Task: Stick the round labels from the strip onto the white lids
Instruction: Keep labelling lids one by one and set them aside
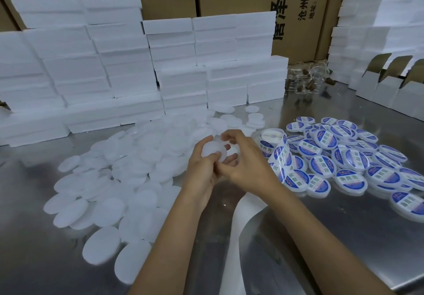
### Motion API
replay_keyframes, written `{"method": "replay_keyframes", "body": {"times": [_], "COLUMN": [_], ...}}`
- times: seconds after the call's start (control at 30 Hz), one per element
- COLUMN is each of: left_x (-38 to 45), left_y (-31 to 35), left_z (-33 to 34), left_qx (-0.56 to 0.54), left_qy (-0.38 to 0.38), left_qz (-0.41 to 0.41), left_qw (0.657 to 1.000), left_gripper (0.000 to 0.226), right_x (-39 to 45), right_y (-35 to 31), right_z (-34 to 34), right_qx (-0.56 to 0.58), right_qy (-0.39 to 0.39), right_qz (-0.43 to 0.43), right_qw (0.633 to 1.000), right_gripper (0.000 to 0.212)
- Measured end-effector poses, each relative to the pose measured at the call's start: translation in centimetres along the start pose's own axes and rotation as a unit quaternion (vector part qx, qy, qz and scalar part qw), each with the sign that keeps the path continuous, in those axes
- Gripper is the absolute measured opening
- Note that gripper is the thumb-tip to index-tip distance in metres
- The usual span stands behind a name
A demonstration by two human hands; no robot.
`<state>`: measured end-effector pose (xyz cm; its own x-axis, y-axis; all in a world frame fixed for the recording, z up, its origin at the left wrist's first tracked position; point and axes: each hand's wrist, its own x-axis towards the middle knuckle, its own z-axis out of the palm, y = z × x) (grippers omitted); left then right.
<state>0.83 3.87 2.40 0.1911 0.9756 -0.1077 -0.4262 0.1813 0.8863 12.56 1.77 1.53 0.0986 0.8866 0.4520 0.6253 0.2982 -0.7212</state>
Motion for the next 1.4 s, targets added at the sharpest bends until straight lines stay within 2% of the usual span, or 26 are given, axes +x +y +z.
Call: {"method": "replay_keyframes", "body": {"times": [0.1, 0.17, 0.23, 0.33, 0.5, 0.73, 0.9, 0.97, 1.1, 1.4], "left_x": [-0.2, -0.1, 0.1, 0.0, 0.0, 0.4, 0.2, 0.1, 0.2, -0.2], "left_y": [-0.2, -0.2, -0.4, -0.7, -1.0, -0.7, -0.4, -0.3, -0.1, 0.4], "left_z": [-0.2, -0.2, -0.1, 0.2, 0.5, 0.3, -0.5, -0.6, -0.7, -1.0], "left_qx": [0.03, 0.042, 0.062, 0.089, 0.11, 0.141, 0.272, 0.31, 0.359, 0.397], "left_qy": [-0.02, -0.022, -0.018, -0.019, -0.016, -0.009, -0.046, -0.058, -0.075, -0.078], "left_qz": [0.003, 0.008, 0.01, 0.013, 0.026, 0.015, -0.001, -0.009, -0.024, -0.024], "left_qw": [0.999, 0.999, 0.998, 0.996, 0.993, 0.99, 0.961, 0.949, 0.93, 0.914], "left_gripper": [0.046, 0.046, 0.046, 0.046, 0.047, 0.051, 0.05, 0.047, 0.043, 0.043], "right_x": [-2.1, -3.4, -4.4, -5.1, -5.7, -5.8, -5.5, -5.4, -5.5, -5.3], "right_y": [0.6, 1.4, 2.1, 2.1, 0.9, 1.0, 1.3, 1.5, 1.8, 1.7], "right_z": [-1.2, -2.2, -3.0, -2.9, -1.2, -1.4, -1.6, -1.6, -1.8, -1.2], "right_qx": [-0.081, -0.176, -0.257, -0.314, -0.238, -0.142, -0.092, -0.11, -0.216, -0.232], "right_qy": [0.084, 0.137, 0.125, 0.042, -0.018, -0.044, -0.047, -0.036, 0.001, -0.013], "right_qz": [0.021, 0.038, 0.066, 0.085, 0.035, 0.054, 0.072, 0.07, 0.064, 0.087], "right_qw": [0.993, 0.974, 0.956, 0.945, 0.97, 0.987, 0.992, 0.991, 0.974, 0.969], "right_gripper": [0.033, 0.022, 0.021, 0.021, 0.022, 0.02, 0.024, 0.026, 0.032, 0.025]}}
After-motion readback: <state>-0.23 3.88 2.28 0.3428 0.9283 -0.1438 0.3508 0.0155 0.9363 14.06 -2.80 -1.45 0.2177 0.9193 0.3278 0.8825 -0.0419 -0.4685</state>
